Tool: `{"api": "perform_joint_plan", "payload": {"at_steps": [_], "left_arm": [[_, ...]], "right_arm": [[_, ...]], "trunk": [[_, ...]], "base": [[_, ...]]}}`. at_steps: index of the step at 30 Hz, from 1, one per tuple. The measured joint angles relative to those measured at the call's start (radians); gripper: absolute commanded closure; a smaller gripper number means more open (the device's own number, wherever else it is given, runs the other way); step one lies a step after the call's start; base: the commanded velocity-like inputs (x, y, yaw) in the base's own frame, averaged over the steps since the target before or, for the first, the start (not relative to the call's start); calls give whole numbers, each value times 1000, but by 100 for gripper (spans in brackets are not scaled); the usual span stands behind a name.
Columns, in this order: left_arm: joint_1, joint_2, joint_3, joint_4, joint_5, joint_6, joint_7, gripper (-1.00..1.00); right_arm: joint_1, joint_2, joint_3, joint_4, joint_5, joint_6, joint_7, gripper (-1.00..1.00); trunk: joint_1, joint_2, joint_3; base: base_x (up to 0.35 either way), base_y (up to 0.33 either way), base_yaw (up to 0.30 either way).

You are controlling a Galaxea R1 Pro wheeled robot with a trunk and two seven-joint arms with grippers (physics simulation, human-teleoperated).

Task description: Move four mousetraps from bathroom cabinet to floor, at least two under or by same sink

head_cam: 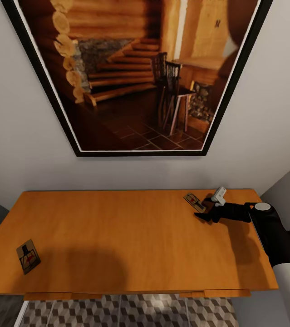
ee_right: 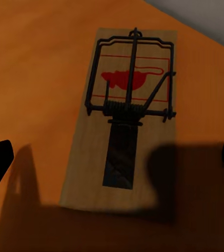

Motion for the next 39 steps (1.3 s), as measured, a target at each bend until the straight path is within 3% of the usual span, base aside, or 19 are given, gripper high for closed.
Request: {"api": "perform_joint_plan", "payload": {"at_steps": [23, 39], "left_arm": [[0, 0, 0, 0, 0, 0, 0, -100], [0, 0, 0, -1, 0, 0, 0, -100]], "right_arm": [[0, 0, 3, 3, 1, -1, -61, -100], [0, 1, 4, 2, 5, -2, -66, -100]], "trunk": [[0, 0, 0], [0, 0, 0]], "base": [[0, 3, 0], [0, 1, 0]]}}
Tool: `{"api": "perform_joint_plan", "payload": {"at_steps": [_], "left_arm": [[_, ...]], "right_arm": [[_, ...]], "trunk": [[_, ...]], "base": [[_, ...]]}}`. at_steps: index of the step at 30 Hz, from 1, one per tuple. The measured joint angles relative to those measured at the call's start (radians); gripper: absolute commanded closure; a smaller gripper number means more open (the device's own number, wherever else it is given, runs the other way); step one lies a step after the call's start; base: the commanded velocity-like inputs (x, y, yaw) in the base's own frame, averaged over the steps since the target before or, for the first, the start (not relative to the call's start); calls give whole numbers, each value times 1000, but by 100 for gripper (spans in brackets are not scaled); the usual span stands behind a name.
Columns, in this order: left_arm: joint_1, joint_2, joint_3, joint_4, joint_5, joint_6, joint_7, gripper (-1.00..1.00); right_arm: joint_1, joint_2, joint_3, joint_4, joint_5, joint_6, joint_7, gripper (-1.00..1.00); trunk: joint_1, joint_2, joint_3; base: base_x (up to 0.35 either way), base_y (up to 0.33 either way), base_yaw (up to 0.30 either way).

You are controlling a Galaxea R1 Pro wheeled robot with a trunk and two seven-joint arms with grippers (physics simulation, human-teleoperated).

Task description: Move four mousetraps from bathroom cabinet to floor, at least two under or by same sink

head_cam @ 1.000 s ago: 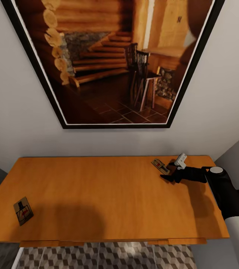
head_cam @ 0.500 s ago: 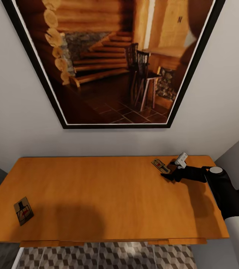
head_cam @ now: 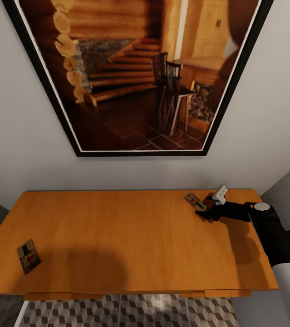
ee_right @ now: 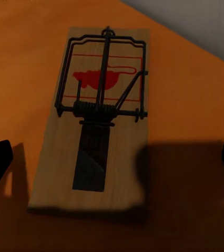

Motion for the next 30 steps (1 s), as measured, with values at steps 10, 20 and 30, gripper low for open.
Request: {"api": "perform_joint_plan", "payload": {"at_steps": [10, 20, 30], "left_arm": [[0, 0, 0, 1, 0, 0, 0, -100], [0, 0, 0, 1, 0, 0, 0, -100], [0, 0, 0, 1, 0, 0, 0, -100]], "right_arm": [[0, 1, 1, 2, -8, 4, -27, -100], [0, 1, 1, 2, -7, 4, -33, -100], [0, 1, 1, 2, -7, 4, -33, -100]], "trunk": [[0, 0, 0], [0, 0, 0], [0, 0, 0]], "base": [[0, 0, 0], [0, 0, 0], [0, 0, 0]]}}
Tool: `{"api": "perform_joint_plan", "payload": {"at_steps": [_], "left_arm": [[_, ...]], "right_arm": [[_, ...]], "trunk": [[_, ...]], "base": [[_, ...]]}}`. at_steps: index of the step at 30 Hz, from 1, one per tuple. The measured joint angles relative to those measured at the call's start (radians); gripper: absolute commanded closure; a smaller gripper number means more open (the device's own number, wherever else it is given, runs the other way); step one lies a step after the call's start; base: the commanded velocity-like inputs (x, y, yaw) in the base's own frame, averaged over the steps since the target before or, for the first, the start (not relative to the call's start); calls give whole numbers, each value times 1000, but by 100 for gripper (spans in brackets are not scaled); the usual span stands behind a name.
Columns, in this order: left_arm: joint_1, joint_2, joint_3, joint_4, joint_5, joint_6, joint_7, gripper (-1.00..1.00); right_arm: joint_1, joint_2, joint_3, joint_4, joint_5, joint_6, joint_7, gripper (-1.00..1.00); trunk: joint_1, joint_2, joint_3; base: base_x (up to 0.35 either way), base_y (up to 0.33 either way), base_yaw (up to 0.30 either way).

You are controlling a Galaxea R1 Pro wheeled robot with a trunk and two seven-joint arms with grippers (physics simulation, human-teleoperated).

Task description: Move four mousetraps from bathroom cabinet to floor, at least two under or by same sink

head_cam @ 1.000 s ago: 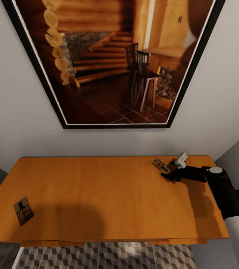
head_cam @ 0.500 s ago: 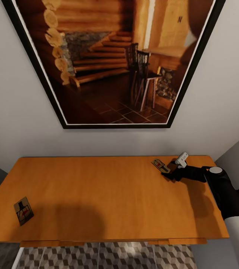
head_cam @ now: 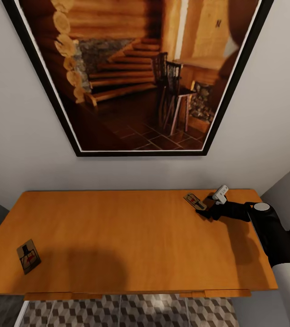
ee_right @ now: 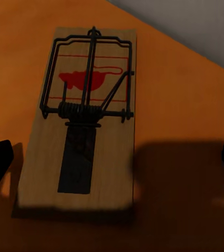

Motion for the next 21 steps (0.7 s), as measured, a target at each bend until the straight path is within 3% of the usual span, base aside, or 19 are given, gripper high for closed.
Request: {"api": "perform_joint_plan", "payload": {"at_steps": [21], "left_arm": [[0, 0, 0, 0, 0, 0, 0, -100]], "right_arm": [[0, 0, -1, 0, 7, -4, -2, -100]], "trunk": [[0, 0, 0]], "base": [[0, 29, 0]]}}
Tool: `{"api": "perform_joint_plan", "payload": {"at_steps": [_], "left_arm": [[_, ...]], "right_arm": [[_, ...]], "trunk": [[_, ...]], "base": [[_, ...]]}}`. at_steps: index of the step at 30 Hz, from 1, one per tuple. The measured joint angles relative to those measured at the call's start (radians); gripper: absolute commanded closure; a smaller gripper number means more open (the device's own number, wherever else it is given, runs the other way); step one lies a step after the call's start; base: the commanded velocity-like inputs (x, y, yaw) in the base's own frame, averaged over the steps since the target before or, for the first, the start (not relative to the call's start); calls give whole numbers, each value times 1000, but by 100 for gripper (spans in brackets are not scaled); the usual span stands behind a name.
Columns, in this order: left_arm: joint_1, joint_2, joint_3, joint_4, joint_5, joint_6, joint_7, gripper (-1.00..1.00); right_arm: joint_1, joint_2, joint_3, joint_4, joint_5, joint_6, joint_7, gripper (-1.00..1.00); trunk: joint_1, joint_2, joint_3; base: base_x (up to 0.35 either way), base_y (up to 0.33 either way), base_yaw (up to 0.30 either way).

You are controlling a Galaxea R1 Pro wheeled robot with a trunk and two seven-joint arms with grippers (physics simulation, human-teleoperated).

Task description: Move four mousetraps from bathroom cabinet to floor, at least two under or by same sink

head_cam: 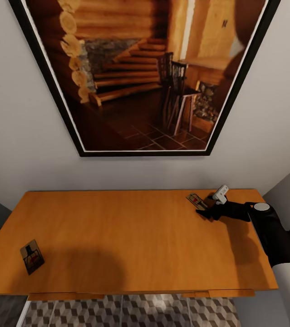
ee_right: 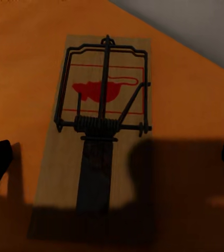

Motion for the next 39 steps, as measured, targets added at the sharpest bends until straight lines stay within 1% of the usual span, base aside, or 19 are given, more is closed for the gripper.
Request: {"api": "perform_joint_plan", "payload": {"at_steps": [25, 31, 39], "left_arm": [[0, 0, 0, 0, 0, 0, 0, -100], [0, 0, 0, 0, 0, 0, 0, -100], [0, 0, 0, 0, 0, 0, 0, -100]], "right_arm": [[0, -1, -1, 0, -2, 0, 5, -100], [1, -1, 1, 1, 5, -20, 5, -100], [1, -1, 1, 1, 6, -24, 5, -100]], "trunk": [[0, 0, 0], [0, 0, 0], [0, 0, 0]], "base": [[0, 0, 0], [0, 0, 0], [0, 0, 0]]}}
